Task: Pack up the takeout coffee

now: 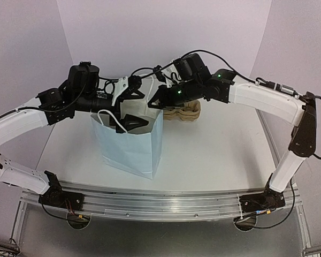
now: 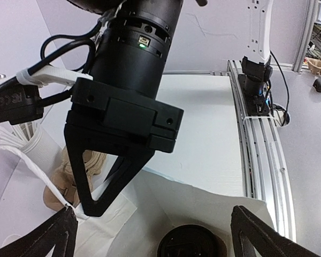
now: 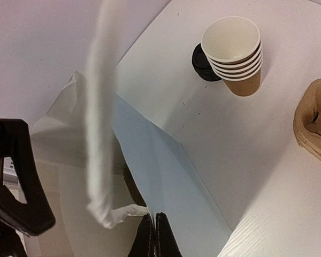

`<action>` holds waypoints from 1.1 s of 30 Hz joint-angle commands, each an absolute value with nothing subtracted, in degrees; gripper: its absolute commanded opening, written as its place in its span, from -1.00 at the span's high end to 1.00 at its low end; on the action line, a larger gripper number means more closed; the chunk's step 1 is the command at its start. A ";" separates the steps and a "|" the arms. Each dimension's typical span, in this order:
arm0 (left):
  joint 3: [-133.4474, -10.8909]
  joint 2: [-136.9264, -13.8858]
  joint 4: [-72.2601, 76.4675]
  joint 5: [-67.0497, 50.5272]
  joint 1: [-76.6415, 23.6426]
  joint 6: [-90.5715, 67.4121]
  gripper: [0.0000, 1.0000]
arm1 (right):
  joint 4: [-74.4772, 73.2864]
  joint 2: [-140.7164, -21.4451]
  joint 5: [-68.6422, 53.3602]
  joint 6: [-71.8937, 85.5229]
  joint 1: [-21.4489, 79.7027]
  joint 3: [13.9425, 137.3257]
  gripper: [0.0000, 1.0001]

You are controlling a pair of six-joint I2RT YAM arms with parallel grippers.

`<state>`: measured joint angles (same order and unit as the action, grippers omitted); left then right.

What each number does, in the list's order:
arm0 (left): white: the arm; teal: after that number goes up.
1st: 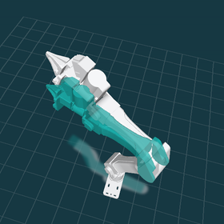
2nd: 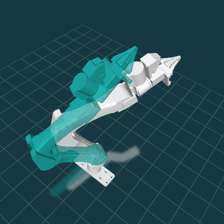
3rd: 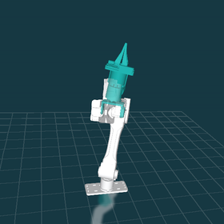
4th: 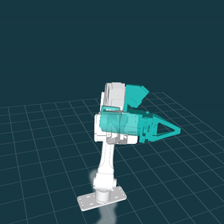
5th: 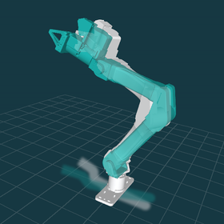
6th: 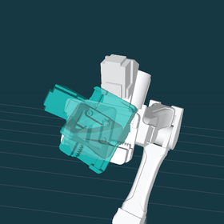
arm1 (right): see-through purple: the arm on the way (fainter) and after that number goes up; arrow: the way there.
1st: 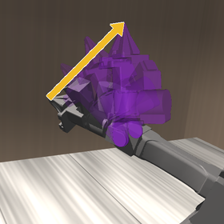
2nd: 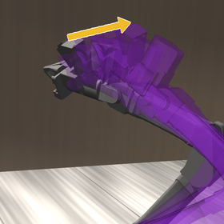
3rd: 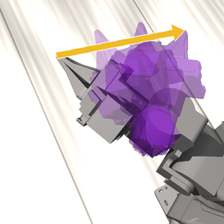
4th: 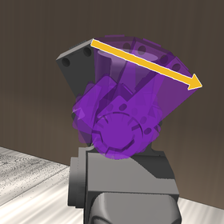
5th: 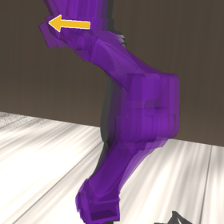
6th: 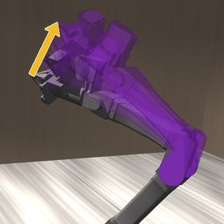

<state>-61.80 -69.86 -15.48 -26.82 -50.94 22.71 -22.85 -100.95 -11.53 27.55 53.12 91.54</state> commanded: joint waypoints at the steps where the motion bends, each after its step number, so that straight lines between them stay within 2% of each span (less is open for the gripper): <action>1: -65.56 -66.47 -18.17 -22.94 -51.04 21.45 -0.99 | -25.19 -102.86 -15.86 21.03 51.39 95.05 1.00; 15: -65.98 -58.69 -17.12 -7.84 -49.68 22.57 -0.99 | -35.56 -111.27 -27.73 6.79 49.54 109.77 1.00; 33: -60.73 -55.91 -10.32 7.38 -43.00 25.49 -0.99 | -39.21 -119.45 -31.33 1.58 48.13 120.65 1.00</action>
<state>-62.07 -57.41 -14.90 2.41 -44.59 24.67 -38.16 -116.94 -28.26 4.38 48.12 116.27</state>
